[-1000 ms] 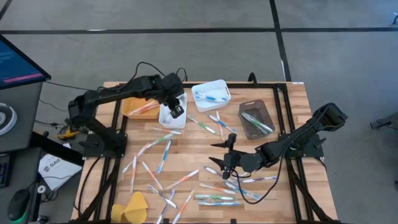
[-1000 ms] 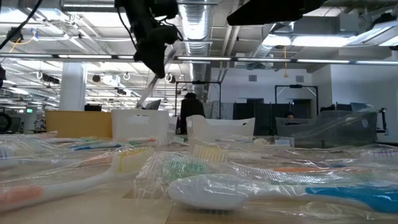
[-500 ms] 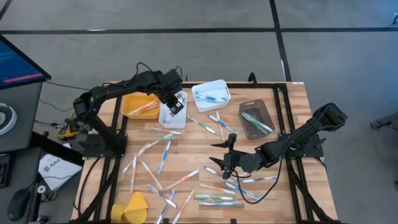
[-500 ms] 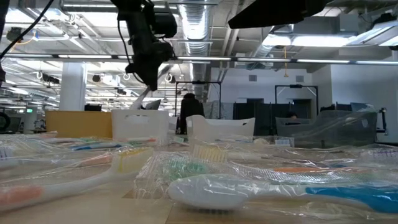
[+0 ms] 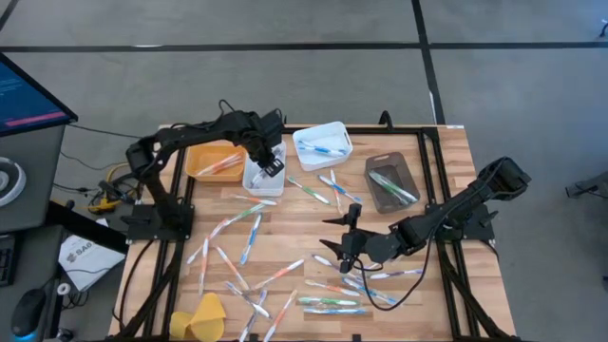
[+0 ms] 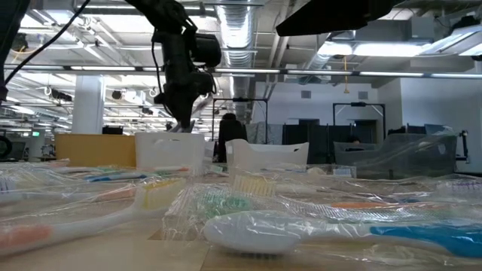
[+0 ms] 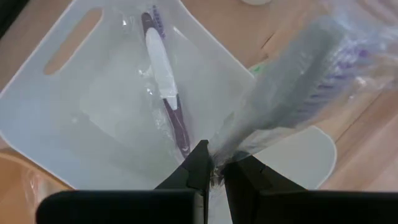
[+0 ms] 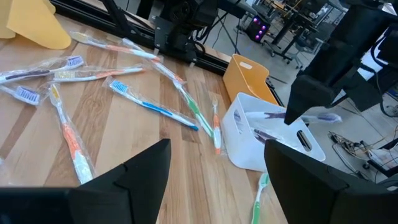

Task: Pick & Place Toothbrushes
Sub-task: Put the purple toothbrush into the left white bin, then put the green toothbrush into the black bin

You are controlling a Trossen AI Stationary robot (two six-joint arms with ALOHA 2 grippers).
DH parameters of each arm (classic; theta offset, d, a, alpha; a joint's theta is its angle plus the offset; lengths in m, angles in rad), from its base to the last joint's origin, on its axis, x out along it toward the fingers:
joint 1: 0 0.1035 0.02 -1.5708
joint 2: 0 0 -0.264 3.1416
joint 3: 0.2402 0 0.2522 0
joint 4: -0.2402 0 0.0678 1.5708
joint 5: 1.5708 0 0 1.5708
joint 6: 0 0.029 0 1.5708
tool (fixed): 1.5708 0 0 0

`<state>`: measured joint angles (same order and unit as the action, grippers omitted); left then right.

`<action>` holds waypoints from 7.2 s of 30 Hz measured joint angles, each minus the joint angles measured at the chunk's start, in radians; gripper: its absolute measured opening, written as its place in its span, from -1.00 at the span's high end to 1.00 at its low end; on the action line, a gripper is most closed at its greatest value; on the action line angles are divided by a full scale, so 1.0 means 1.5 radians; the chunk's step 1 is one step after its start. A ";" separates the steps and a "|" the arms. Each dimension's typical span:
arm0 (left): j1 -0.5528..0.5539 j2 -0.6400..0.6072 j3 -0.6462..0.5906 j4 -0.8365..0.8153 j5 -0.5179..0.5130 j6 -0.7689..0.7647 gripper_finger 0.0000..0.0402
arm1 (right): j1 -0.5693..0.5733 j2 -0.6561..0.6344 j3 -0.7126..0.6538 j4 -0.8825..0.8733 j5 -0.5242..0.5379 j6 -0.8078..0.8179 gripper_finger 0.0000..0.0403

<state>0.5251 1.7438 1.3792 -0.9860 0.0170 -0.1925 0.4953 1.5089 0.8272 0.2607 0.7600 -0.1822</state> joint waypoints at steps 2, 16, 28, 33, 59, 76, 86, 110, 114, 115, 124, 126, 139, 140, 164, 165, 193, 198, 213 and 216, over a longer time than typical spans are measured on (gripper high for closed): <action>0.004 0.004 0.000 0.000 0.000 0.000 0.89 | 0.000 0.000 0.000 0.000 0.000 0.000 -0.26; 0.016 0.004 0.000 0.013 -0.014 0.024 0.69 | 0.000 0.000 0.000 -0.013 0.000 0.005 -0.26; 0.016 0.004 0.000 0.016 -0.024 0.020 0.44 | 0.000 0.000 0.000 -0.014 0.000 0.012 -0.26; 0.017 0.004 0.000 0.020 -0.063 0.021 0.32 | 0.005 0.000 0.000 -0.036 -0.002 0.035 -0.26; -0.321 -0.273 -0.205 0.360 -0.064 0.030 0.28 | 0.059 0.001 0.000 -0.109 -0.232 0.192 -0.26; -0.538 -0.443 -0.603 0.808 -0.061 -0.005 0.28 | 0.072 0.009 0.147 -0.285 -0.247 0.265 -0.26; -0.542 -0.457 -0.657 0.906 -0.061 -0.006 0.28 | 0.105 0.227 0.473 -0.655 -0.315 0.310 -0.26; -0.570 -0.454 -0.657 0.913 -0.061 -0.005 0.28 | 0.045 0.395 0.696 -0.786 -0.521 0.287 -0.26; -0.586 -0.454 -0.657 0.913 -0.061 -0.005 0.28 | 0.047 0.395 0.696 -0.790 -0.474 0.292 -0.26; -0.591 -0.454 -0.657 0.913 -0.061 -0.008 0.28 | 0.049 0.395 0.696 -0.793 -0.448 0.294 -0.26; -0.649 -0.454 -0.657 0.942 -0.061 -0.035 0.28 | 0.047 0.446 0.696 -0.764 -0.349 0.354 -0.26; -0.666 -0.454 -0.657 0.943 -0.061 -0.035 0.28 | 0.047 0.463 0.696 -0.742 -0.368 0.371 -0.26; -0.739 -0.454 -0.657 0.951 -0.061 -0.035 0.28 | 0.049 0.512 0.697 -0.716 -0.388 0.384 -0.26; -0.739 -0.454 -0.657 0.954 -0.061 -0.035 0.28 | 0.050 0.513 0.697 -0.720 -0.388 0.384 -0.26; -0.739 -0.454 -0.657 0.968 -0.061 -0.053 0.28 | 0.038 0.556 0.696 -0.748 -0.402 0.348 -0.26; -0.739 -0.454 -0.657 0.968 -0.061 -0.054 0.28 | 0.037 0.557 0.696 -0.748 -0.401 0.348 -0.26; -0.739 -0.454 -0.724 1.024 -0.088 -0.104 0.28 | 0.031 0.557 0.696 -0.761 -0.392 0.348 0.94; -0.740 -0.454 -0.732 1.038 -0.090 -0.104 0.28 | 0.031 0.556 0.696 -0.767 -0.389 0.358 0.98; -0.740 -0.454 -0.757 1.084 -0.096 -0.104 0.28 | 0.044 0.556 0.855 -0.962 -0.317 0.429 1.00; -0.740 -0.454 -0.757 1.088 -0.096 -0.104 0.28 | 0.057 0.556 0.910 -1.058 -0.248 0.438 1.00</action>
<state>-0.5842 1.0634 0.2434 0.6460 -0.1272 -0.3489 0.5804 2.3432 2.1929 -1.3257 0.3880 0.4752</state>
